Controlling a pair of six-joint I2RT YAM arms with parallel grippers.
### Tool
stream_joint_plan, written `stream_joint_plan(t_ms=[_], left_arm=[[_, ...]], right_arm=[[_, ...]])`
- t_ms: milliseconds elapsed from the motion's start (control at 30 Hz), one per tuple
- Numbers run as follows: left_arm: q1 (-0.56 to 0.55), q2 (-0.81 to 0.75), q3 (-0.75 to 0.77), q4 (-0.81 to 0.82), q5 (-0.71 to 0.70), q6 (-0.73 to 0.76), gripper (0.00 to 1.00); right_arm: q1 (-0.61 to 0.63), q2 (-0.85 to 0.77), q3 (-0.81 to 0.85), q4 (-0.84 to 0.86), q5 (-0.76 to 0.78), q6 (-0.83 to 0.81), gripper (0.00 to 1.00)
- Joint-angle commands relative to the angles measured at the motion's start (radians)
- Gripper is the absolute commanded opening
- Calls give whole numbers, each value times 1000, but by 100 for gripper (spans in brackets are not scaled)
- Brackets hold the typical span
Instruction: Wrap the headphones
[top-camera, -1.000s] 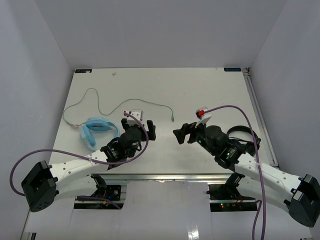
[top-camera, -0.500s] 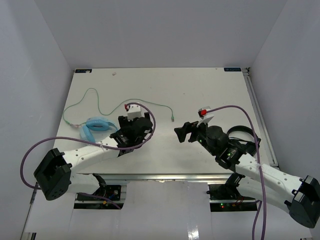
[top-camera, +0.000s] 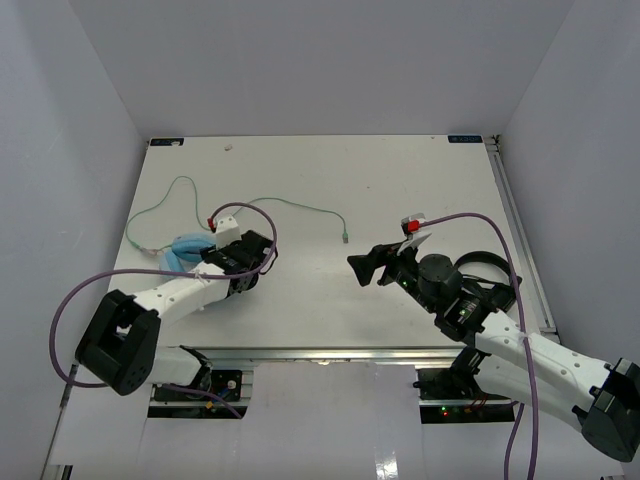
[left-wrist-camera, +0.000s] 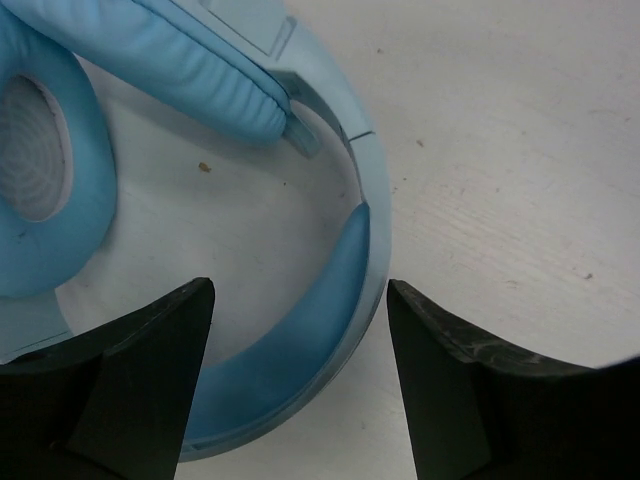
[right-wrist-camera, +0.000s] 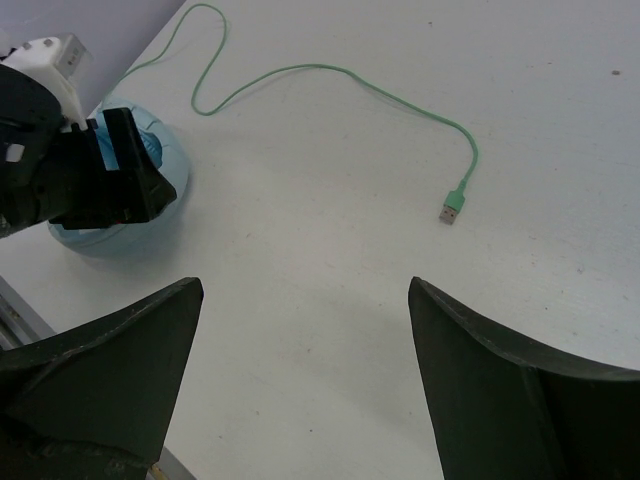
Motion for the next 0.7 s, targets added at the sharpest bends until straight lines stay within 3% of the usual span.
stream_joint_plan(t_ms=[0, 133, 200, 233, 300, 367, 400, 533, 667], left_arm=[[9, 82, 48, -18, 20, 2, 79], [10, 123, 68, -10, 45, 20, 73], [10, 136, 80, -8, 60, 31, 64], [10, 141, 84, -9, 66, 34, 57], [10, 136, 92, -9, 108, 56, 25], [10, 103, 116, -9, 164, 87, 6], [9, 96, 121, -10, 197, 103, 1], [7, -54, 206, -12, 445, 183, 0], [3, -225, 274, 22, 834, 173, 0]], right_arm=[[4, 12, 22, 24, 22, 0, 90], [3, 38, 41, 3, 27, -2, 90], [3, 43, 43, 2, 22, -2, 90], [3, 44, 44, 0, 20, -2, 90], [3, 39, 44, -1, 22, -3, 90], [3, 33, 44, -2, 16, -6, 90], [3, 30, 45, -3, 14, -11, 90], [3, 17, 49, 14, -65, -60, 90], [3, -31, 41, 19, -26, -78, 91]])
